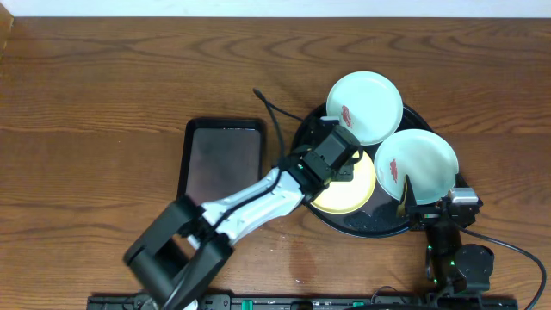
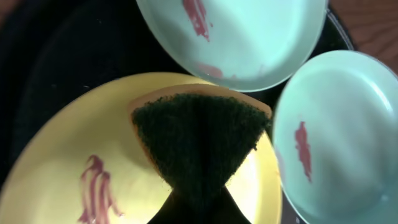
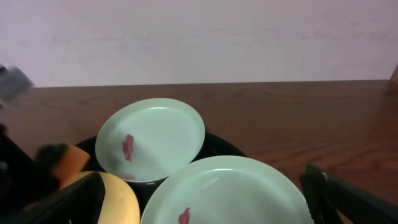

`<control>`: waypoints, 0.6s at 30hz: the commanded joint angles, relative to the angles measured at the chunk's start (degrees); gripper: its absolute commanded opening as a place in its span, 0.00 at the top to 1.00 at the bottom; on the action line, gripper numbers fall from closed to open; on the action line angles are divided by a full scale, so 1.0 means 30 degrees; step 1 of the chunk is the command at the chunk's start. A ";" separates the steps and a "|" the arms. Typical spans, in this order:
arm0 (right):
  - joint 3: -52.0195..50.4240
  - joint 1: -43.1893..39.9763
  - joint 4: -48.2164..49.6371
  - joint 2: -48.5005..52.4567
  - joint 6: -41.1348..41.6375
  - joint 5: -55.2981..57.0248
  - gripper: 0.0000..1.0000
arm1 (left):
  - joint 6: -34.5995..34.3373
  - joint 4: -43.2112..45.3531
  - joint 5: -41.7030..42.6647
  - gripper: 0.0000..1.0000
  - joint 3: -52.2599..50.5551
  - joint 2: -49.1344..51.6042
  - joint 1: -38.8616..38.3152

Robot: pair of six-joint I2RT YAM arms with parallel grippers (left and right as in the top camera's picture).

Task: Clean dirty plates on tray and stack at the side
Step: 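Place the sponge onto the yellow plate with the left gripper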

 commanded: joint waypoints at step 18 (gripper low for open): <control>-0.0029 -0.0044 0.2004 -0.0087 0.4823 -0.4269 0.01 | 0.1202 -0.1392 0.0590 0.26 -0.0073 -0.4779 0.0415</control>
